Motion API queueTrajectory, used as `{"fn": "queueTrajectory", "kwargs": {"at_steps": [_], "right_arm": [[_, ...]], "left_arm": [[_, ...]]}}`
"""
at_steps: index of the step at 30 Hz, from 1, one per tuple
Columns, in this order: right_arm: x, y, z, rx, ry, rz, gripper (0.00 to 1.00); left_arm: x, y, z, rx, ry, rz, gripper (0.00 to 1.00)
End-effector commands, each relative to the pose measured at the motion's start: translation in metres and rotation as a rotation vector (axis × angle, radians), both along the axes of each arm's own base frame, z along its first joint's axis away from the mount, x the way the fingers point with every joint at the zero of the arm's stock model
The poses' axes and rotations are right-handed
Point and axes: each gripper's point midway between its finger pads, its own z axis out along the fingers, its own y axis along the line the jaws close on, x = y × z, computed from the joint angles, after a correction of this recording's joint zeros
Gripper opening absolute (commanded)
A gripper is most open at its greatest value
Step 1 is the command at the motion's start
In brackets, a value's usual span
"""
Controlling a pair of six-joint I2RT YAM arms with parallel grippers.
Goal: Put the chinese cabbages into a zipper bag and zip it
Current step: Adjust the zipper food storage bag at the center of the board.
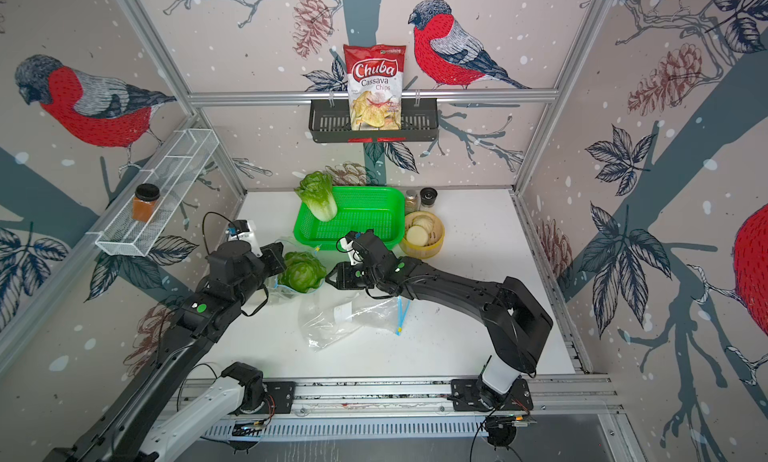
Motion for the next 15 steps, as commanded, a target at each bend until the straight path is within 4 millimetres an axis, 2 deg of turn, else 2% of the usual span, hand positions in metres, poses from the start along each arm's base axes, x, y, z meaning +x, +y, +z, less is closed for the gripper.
{"fn": "queueTrajectory", "kwargs": {"at_steps": [1,7,15], "right_arm": [[-0.004,0.013,0.011,0.074,0.038,0.017,0.38],[-0.007,0.015,0.001,0.060,0.060,0.013,0.33],[-0.006,0.008,-0.006,0.040,0.068,-0.013,0.31]], "left_arm": [[0.006,-0.002,0.013,-0.030,-0.056,0.005,0.00],[0.006,-0.003,0.014,-0.035,-0.058,0.002,0.00],[0.006,-0.002,0.015,-0.038,-0.059,0.005,0.00]]}}
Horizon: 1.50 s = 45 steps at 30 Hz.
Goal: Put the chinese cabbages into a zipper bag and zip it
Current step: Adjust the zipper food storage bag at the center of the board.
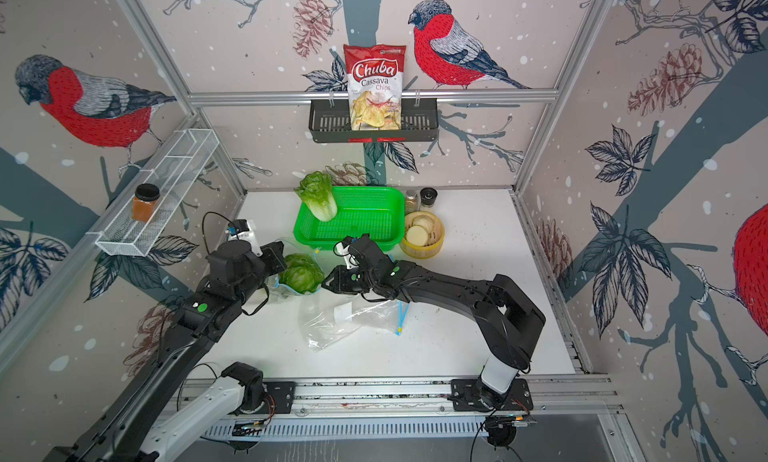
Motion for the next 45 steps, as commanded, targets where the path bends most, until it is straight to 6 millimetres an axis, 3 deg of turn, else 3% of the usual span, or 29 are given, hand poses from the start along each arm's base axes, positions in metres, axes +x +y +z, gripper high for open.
{"fn": "queueTrajectory", "kwargs": {"at_steps": [1,12,22,31,34,39,42,45], "right_arm": [[-0.001,0.001,0.003,0.014,0.002,-0.008,0.30],[0.005,0.011,-0.003,0.025,0.025,-0.014,0.27],[0.013,0.019,0.006,0.076,0.025,-0.027,0.27],[0.024,0.023,0.008,0.088,0.002,-0.048,0.20],[0.028,0.023,0.010,0.092,-0.008,-0.058,0.12],[0.033,0.023,0.041,0.133,-0.093,-0.065,0.06],[0.033,0.023,0.071,0.137,-0.182,-0.068,0.04],[0.023,0.024,0.113,0.167,-0.281,-0.062,0.04]], "left_arm": [[0.003,-0.001,0.012,-0.017,-0.045,0.002,0.00],[0.003,-0.003,0.012,-0.032,-0.049,-0.007,0.00],[0.001,-0.009,0.015,-0.062,-0.055,-0.035,0.00],[0.000,-0.010,0.015,-0.069,-0.054,-0.043,0.00],[0.001,-0.010,0.014,-0.064,-0.052,-0.041,0.00],[0.002,-0.003,0.022,-0.017,-0.055,-0.015,0.00],[0.005,0.005,0.037,0.038,-0.072,0.013,0.00],[0.006,0.014,0.064,0.108,-0.109,0.037,0.00]]}}
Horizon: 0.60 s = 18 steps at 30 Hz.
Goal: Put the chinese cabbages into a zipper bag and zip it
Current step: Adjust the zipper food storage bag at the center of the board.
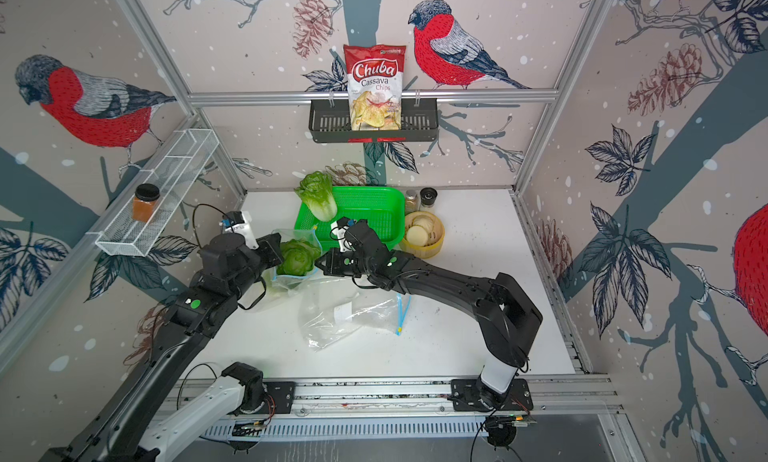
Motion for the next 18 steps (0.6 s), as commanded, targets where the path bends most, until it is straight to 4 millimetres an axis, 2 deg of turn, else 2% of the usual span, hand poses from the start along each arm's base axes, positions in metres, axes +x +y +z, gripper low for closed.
{"fn": "queueTrajectory", "kwargs": {"at_steps": [1,4,9,12,15,16,18], "right_arm": [[-0.006,-0.001,0.039,0.019,-0.146,-0.015,0.05],[-0.004,0.004,0.036,0.024,-0.142,-0.017,0.05],[-0.004,0.009,0.055,-0.007,-0.237,-0.036,0.06],[0.005,0.005,0.052,-0.018,-0.234,-0.068,0.06],[0.005,0.003,0.067,-0.009,-0.271,-0.085,0.06],[0.003,0.003,0.070,0.001,-0.282,-0.086,0.07],[0.006,0.001,0.064,-0.009,-0.277,-0.098,0.07]], "left_arm": [[0.003,0.012,0.030,0.105,-0.065,0.030,0.00],[0.009,0.009,0.041,0.136,-0.072,0.004,0.00],[0.020,-0.006,0.046,0.157,-0.083,-0.071,0.00],[0.027,-0.015,0.040,0.179,-0.060,-0.116,0.00],[0.029,-0.021,0.044,0.169,-0.063,-0.145,0.00],[0.029,-0.021,0.044,0.170,-0.070,-0.146,0.00],[0.031,-0.015,0.038,0.193,-0.052,-0.118,0.00]]}}
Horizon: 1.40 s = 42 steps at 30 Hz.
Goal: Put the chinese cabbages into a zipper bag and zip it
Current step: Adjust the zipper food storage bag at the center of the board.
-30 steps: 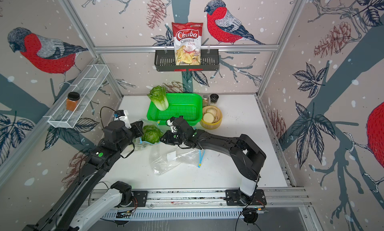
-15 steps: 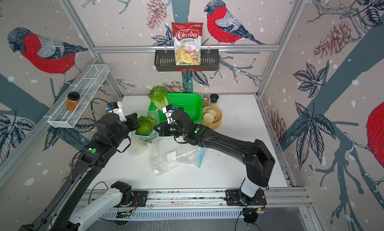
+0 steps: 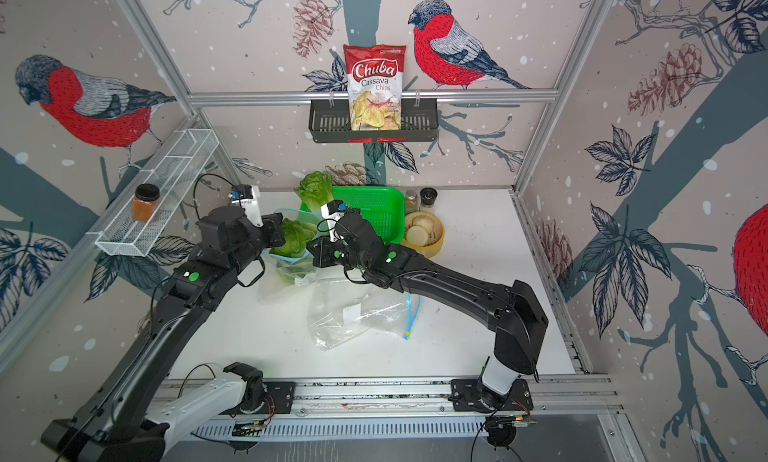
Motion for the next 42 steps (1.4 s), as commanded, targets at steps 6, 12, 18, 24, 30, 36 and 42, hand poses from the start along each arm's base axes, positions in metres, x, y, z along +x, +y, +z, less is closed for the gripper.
{"fn": "queueTrajectory", "kwargs": {"at_steps": [6,12,18,24,30,36,42], "right_arm": [[0.016,-0.002,0.014,0.031,-0.022,-0.039,0.06],[0.020,-0.006,0.041,0.041,-0.099,-0.077,0.09],[0.022,0.002,0.010,-0.025,-0.049,-0.063,0.09],[0.020,0.000,0.034,0.035,-0.093,-0.051,0.11],[0.018,-0.007,0.033,0.017,-0.111,-0.041,0.17],[0.032,-0.036,0.031,-0.045,-0.149,-0.094,0.37],[0.058,-0.046,0.008,-0.123,-0.016,-0.161,0.48]], "left_arm": [[0.010,0.006,-0.011,0.049,0.023,0.023,0.00],[0.018,0.007,0.007,0.051,0.006,0.015,0.00],[0.019,0.002,-0.009,0.042,0.031,-0.013,0.00],[0.020,0.002,-0.011,0.043,0.035,-0.017,0.00],[0.022,0.001,-0.013,0.049,0.039,-0.025,0.00],[0.021,0.002,-0.014,0.043,0.039,-0.030,0.00],[0.022,0.001,-0.018,0.037,0.047,-0.032,0.00]]}}
